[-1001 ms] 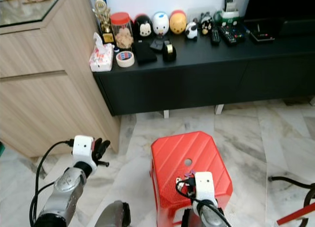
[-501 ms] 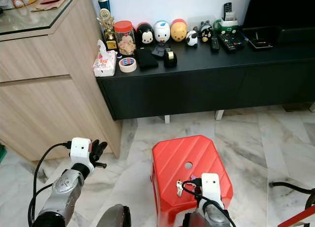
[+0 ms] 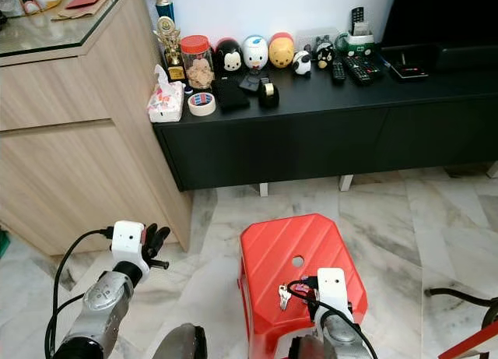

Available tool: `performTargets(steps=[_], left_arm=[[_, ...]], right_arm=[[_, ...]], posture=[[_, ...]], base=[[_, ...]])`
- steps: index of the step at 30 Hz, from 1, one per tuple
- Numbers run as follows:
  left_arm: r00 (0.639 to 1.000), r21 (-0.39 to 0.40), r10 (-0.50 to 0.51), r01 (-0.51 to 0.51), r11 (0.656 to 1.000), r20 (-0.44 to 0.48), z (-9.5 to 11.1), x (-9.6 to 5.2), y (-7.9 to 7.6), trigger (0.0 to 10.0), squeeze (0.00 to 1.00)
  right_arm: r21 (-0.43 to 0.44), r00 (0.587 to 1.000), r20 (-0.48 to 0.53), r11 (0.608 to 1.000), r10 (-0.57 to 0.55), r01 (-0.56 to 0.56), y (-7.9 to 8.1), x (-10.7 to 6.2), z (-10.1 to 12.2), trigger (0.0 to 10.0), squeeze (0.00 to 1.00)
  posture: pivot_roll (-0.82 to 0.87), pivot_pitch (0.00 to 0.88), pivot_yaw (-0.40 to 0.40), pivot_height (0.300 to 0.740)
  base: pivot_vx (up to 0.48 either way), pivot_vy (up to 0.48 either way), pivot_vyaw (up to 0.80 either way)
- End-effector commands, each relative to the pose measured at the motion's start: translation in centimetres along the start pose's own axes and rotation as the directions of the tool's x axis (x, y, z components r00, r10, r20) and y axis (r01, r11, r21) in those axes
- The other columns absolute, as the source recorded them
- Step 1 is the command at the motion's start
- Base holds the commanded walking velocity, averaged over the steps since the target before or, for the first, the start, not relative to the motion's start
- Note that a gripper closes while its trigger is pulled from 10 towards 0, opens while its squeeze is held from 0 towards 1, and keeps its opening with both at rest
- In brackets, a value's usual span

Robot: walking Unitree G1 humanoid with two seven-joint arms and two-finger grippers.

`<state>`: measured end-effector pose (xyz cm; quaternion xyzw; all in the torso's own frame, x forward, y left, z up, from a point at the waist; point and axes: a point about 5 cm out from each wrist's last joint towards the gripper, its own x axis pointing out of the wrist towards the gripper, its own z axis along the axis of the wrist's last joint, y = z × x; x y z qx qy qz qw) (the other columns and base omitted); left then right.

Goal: Hang keys on a hook

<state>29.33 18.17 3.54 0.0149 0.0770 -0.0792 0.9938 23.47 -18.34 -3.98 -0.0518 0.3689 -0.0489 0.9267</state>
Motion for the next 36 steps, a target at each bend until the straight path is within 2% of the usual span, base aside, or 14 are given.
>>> performTargets(steps=[1, 11, 14, 17, 18, 24, 36], left_arm=[[1.000, 0.008, 0.013, -0.013, 1.000, -0.001, 0.1, 0.1, 0.6, 10.0, 0.00], [1.000, 0.009, 0.018, -0.018, 1.000, -0.011, -0.4, -0.2, 0.9, 10.0, 0.00], [1.000, 0.008, 0.022, -0.021, 1.000, -0.012, -0.5, -0.3, 0.9, 10.0, 0.00], [1.000, 0.009, 0.023, -0.022, 1.000, -0.007, -0.3, -0.1, 1.0, 10.0, 0.00], [1.000, 0.011, 0.023, -0.023, 1.000, -0.002, -0.1, 0.0, 0.9, 10.0, 0.00], [1.000, 0.012, 0.018, -0.019, 1.000, 0.021, 0.4, 0.1, 0.7, 10.0, 0.00], [0.998, 0.013, 0.014, -0.015, 1.000, 0.058, 1.0, -0.2, 0.3, 10.0, 0.00]], right_arm=[[0.013, 0.997, 0.069, 1.000, 0.024, -0.025, 0.5, 0.0, 1.2, 10.0, 0.00], [0.017, 0.984, 0.171, 0.999, 0.042, -0.046, 1.0, -0.8, 2.1, 10.0, 0.00], [0.009, 0.978, 0.204, 0.999, 0.045, -0.048, 1.9, -2.1, 1.6, 10.0, 0.00], [0.037, 0.987, 0.159, 0.999, 0.018, -0.024, 2.3, -2.7, 0.7, 10.0, 0.00], [0.085, 0.993, 0.119, 0.996, 0.014, -0.024, 2.6, -2.9, 0.3, 10.0, 0.00], [0.134, 0.998, 0.061, 0.991, 0.019, -0.027, 3.1, -3.1, 0.3, 10.0, 0.00], [0.227, 0.999, -0.036, 0.973, -0.036, 0.043, 2.2, -2.0, -0.5, 10.0, 0.00]], posture=[[0.00, 0.029, 0.053, 0.640], [-0.01, 0.028, 0.051, 0.640], [-0.01, 0.030, 0.051, 0.640], [-0.02, 0.031, 0.050, 0.640], [-0.01, 0.031, 0.049, 0.640], [-0.02, 0.032, 0.046, 0.640], [-0.01, 0.034, 0.042, 0.640]], base=[[0.000, 0.000, 0.00], [0.000, 0.000, 0.00], [0.000, 0.000, 0.00], [0.000, 0.000, 0.00], [0.000, 0.000, 0.00], [0.000, 0.000, 0.00], [0.000, 0.000, 0.00]])
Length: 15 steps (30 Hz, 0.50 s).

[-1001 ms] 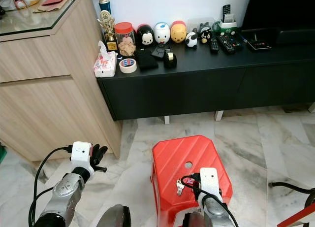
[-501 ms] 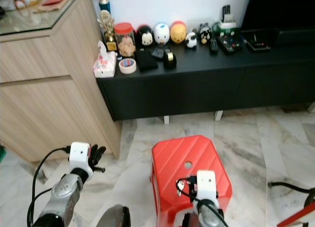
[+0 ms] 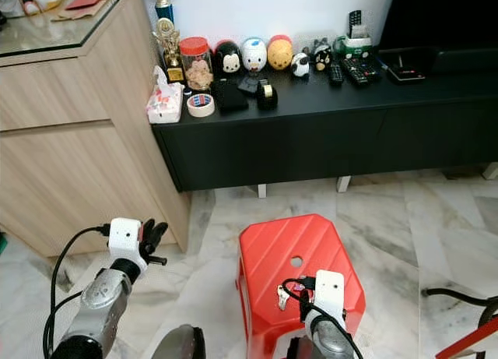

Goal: Hang keys on a hook

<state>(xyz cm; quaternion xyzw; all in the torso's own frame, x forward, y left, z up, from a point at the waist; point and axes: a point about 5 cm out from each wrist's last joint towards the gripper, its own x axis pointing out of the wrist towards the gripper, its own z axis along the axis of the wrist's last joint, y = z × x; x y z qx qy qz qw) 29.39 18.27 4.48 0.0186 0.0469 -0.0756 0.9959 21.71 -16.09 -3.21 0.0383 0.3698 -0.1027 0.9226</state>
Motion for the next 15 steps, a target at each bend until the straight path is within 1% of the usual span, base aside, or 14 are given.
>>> performTargets(steps=[1, 5, 8, 12, 15], left_arm=[[1.000, 0.003, 0.005, -0.005, 1.000, 0.000, 0.1, -0.1, 0.1, 10.0, 0.00], [1.000, 0.003, 0.003, -0.003, 1.000, 0.005, 0.3, -0.2, -0.1, 10.0, 0.00], [1.000, 0.004, -0.001, 0.001, 1.000, 0.012, 0.6, -0.3, -0.3, 10.0, 0.00], [1.000, 0.005, -0.003, 0.003, 1.000, 0.020, 0.8, -0.4, -0.5, 10.0, 0.00], [1.000, 0.006, 0.000, -0.001, 1.000, 0.022, 1.0, -0.7, -0.5, 10.0, 0.00]], right_arm=[[0.027, 1.000, -0.015, 1.000, -0.014, 0.015, 0.1, 0.1, 0.0, 10.0, 0.00], [0.035, 0.999, -0.028, 0.999, -0.028, 0.029, -0.1, 0.4, 0.0, 10.0, 0.00], [0.023, 0.999, -0.042, 1.000, -0.015, 0.016, 0.2, 0.7, -0.3, 10.0, 0.00], [0.028, 0.999, -0.035, 1.000, -0.005, 0.006, 0.3, 0.9, -0.3, 10.0, 0.00], [0.027, 1.000, -0.008, 0.999, 0.021, -0.021, 0.6, 1.2, 0.1, 10.0, 0.00]], posture=[[-0.01, 0.035, 0.042, 0.640], [-0.02, 0.034, 0.043, 0.640], [-0.02, 0.035, 0.046, 0.640], [-0.01, 0.036, 0.046, 0.640], [-0.01, 0.036, 0.046, 0.640]], base=[[0.000, 0.000, 0.00], [0.000, 0.000, 0.00], [0.000, 0.000, 0.00], [0.000, 0.000, 0.00], [0.000, 0.000, 0.00]])
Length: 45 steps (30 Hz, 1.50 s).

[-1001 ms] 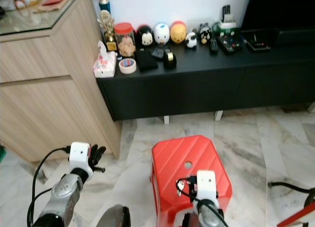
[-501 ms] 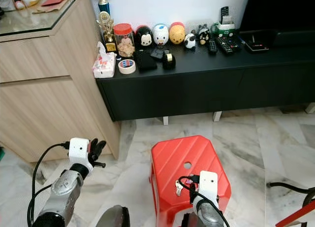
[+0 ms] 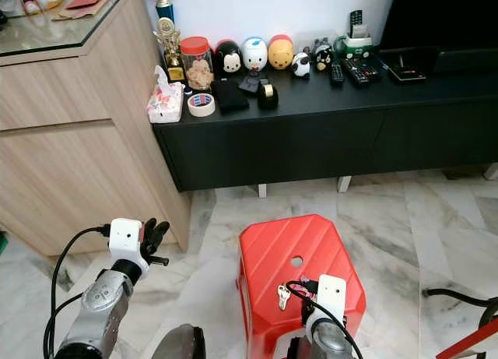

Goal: Hang keys on a hook

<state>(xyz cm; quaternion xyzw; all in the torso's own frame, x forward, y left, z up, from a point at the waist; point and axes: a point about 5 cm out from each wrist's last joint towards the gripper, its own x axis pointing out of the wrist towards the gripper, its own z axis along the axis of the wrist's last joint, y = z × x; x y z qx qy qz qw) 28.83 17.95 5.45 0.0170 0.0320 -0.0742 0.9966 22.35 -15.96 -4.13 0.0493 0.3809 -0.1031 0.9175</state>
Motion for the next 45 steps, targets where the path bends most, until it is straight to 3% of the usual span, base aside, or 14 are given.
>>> performTargets(steps=[1, 21, 22, 23, 24, 45], left_arm=[[1.000, 0.007, -0.002, 0.002, 1.000, -0.008, 0.1, -0.1, -0.1, 10.0, 0.00], [1.000, 0.004, 0.004, -0.004, 1.000, -0.029, 0.6, -0.1, -0.1, 10.0, 0.00], [1.000, 0.004, 0.004, -0.004, 1.000, -0.031, 0.6, -0.1, -0.1, 10.0, 0.00], [0.999, 0.004, 0.005, -0.005, 1.000, -0.035, 0.5, -0.1, -0.1, 10.0, 0.00], [0.999, 0.004, 0.005, -0.005, 1.000, -0.037, 0.4, -0.1, -0.1, 10.0, 0.00], [0.982, -0.007, 0.034, -0.036, 0.999, -0.184, -3.7, -0.3, 1.9, 10.0, 0.00]], right_arm=[[0.003, 1.000, 0.020, 1.000, 0.017, -0.017, 0.4, 0.1, 0.4, 10.0, 0.00], [-0.024, 1.000, -0.022, 1.000, 0.018, -0.019, 0.3, 0.9, -0.7, 10.0, 0.00], [-0.023, 1.000, -0.022, 1.000, 0.017, -0.017, 0.2, 1.0, -0.7, 4.0, 0.00], [-0.024, 1.000, -0.022, 1.000, 0.015, -0.016, 0.2, 1.0, -0.7, 0.7, 0.00], [-0.023, 1.000, -0.020, 1.000, 0.014, -0.015, 0.1, 1.0, -0.7, 0.0, 0.00], [-0.034, 1.000, -0.024, 0.999, 0.010, -0.011, 0.0, 1.3, -0.9, 0.0, 0.00]], posture=[[-0.01, 0.037, 0.046, 0.640], [-0.01, 0.045, 0.049, 0.640], [-0.01, 0.045, 0.049, 0.640], [-0.01, 0.045, 0.049, 0.640], [-0.01, 0.045, 0.049, 0.640], [0.00, 0.055, 0.050, 0.640]], base=[[0.000, 0.000, 0.00], [0.000, 0.000, 0.00], [0.000, 0.000, 0.00], [0.000, 0.000, 0.00], [0.000, 0.000, 0.00], [0.000, 0.000, 0.00]])
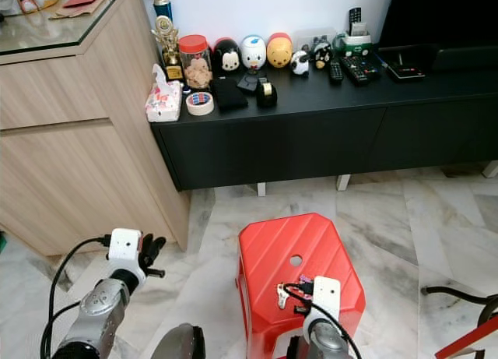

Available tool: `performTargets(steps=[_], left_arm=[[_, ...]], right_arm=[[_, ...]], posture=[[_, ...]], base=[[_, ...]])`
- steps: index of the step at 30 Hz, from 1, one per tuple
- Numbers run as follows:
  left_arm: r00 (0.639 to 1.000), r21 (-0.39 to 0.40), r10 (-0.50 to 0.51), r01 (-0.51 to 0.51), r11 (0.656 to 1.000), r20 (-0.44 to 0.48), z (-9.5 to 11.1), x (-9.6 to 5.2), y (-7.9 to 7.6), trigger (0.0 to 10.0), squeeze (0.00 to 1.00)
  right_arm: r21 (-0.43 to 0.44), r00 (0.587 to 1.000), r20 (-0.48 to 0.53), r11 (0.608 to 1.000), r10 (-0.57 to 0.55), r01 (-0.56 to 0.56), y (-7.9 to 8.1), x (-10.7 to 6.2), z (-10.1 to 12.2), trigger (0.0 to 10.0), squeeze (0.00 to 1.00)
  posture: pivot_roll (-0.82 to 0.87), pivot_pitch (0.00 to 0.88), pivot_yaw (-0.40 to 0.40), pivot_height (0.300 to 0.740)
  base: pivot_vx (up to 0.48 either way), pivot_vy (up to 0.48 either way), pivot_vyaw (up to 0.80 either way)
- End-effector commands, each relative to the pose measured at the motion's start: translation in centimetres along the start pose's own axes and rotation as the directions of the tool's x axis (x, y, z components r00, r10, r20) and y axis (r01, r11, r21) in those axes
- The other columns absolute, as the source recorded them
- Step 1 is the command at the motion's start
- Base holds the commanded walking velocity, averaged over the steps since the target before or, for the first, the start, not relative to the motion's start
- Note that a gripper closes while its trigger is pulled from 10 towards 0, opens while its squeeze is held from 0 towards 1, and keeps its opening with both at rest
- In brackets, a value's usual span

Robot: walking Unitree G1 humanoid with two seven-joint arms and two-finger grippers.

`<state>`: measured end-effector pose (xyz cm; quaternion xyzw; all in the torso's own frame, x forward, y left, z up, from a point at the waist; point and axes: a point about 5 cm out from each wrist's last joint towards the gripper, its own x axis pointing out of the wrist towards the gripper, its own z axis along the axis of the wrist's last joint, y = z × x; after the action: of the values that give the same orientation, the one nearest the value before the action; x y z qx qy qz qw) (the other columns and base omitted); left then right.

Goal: Hang keys on a hook

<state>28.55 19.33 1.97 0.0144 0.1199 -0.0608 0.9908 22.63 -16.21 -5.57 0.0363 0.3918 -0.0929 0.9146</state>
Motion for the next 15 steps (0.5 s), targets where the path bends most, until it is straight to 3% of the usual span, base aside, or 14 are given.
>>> performTargets(steps=[1, 10, 15], left_arm=[[1.000, 0.007, 0.015, -0.015, 1.000, -0.014, -0.2, 0.0, 0.8, 10.0, 0.00], [1.000, 0.015, 0.019, -0.019, 1.000, -0.017, -0.8, -0.4, 1.3, 10.0, 0.00], [1.000, 0.017, 0.012, -0.012, 1.000, 0.012, -0.1, 0.1, 0.9, 10.0, 0.00]], right_arm=[[0.000, 1.000, 0.000, 1.000, 0.003, -0.003, 0.2, 0.0, 0.0, 0.0, 0.00], [0.011, 0.999, 0.035, 1.000, 0.004, -0.005, 0.3, 0.2, 1.0, 0.0, 0.00], [0.020, 0.998, 0.067, 1.000, 0.013, -0.014, 0.5, 0.3, 1.9, 0.0, 0.00]], posture=[[0.00, 0.052, 0.050, 0.640], [0.00, 0.040, 0.049, 0.640], [0.00, 0.019, 0.049, 0.640]], base=[[0.000, 0.000, 0.00], [0.000, 0.000, 0.00], [0.000, 0.000, 0.00]])
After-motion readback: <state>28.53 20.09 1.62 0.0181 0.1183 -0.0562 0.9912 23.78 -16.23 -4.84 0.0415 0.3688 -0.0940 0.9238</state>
